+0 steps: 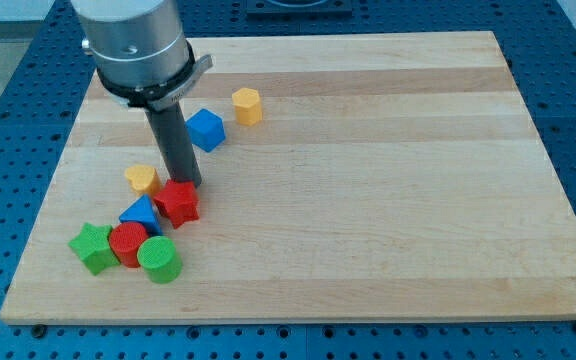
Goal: Slide the heart above the green star
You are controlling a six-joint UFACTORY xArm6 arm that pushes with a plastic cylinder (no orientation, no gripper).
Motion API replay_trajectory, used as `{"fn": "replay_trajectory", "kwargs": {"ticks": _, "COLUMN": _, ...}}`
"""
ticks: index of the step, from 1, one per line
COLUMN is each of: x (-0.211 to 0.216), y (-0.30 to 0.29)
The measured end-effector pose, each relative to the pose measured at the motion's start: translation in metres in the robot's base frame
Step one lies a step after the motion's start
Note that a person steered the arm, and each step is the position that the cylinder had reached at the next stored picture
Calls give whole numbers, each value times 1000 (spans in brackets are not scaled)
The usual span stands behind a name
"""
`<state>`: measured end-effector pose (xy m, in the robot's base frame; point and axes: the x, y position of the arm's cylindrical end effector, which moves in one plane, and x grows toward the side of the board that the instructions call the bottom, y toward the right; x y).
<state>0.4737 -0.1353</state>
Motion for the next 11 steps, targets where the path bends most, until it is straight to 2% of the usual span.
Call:
{"fn": "replay_trajectory", "kwargs": {"ticks": 1, "x": 14, "y": 0}}
{"fn": "replay_trajectory", "kwargs": {"ticks": 4, "x": -11, "y": -6}}
{"fn": "replay_trajectory", "kwargs": {"ticks": 6, "x": -11, "y": -37}}
{"fn": "replay_trajectory", "kwargs": {"ticks": 8, "x": -31, "y": -52}}
{"fn": "replay_trajectory", "kwargs": {"ticks": 11, "x": -29, "y": -71}}
